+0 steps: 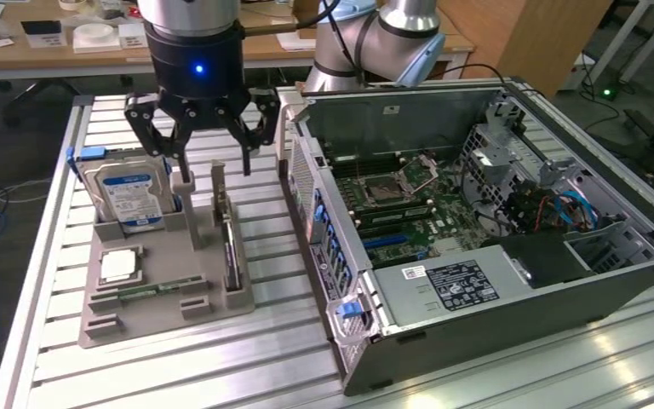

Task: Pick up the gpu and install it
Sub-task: 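Pick up the gpu and move the gpu toward the slot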

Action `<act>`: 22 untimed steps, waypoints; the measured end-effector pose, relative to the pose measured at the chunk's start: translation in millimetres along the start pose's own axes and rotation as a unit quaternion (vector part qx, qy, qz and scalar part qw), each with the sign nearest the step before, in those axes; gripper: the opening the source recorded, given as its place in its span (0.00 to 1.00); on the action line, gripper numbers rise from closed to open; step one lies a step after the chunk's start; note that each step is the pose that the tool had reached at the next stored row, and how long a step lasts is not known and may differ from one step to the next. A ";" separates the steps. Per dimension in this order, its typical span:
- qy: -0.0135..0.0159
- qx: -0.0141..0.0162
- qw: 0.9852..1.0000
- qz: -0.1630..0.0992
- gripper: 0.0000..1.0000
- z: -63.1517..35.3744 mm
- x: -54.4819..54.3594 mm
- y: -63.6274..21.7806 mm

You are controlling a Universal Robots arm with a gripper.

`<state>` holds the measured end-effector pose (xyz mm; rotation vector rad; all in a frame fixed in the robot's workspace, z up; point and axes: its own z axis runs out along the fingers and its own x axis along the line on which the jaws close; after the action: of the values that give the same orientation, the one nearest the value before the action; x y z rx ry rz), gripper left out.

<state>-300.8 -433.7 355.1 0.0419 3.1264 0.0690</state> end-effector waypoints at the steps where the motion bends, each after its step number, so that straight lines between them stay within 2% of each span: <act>1: 0.000 0.000 1.000 -0.001 0.71 0.7 -0.1 0.0; 22: 0.002 -0.001 0.999 -0.042 0.71 25.8 -1.9 -1.1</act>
<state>-298.5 -433.7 329.3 -0.0905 3.1272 0.0702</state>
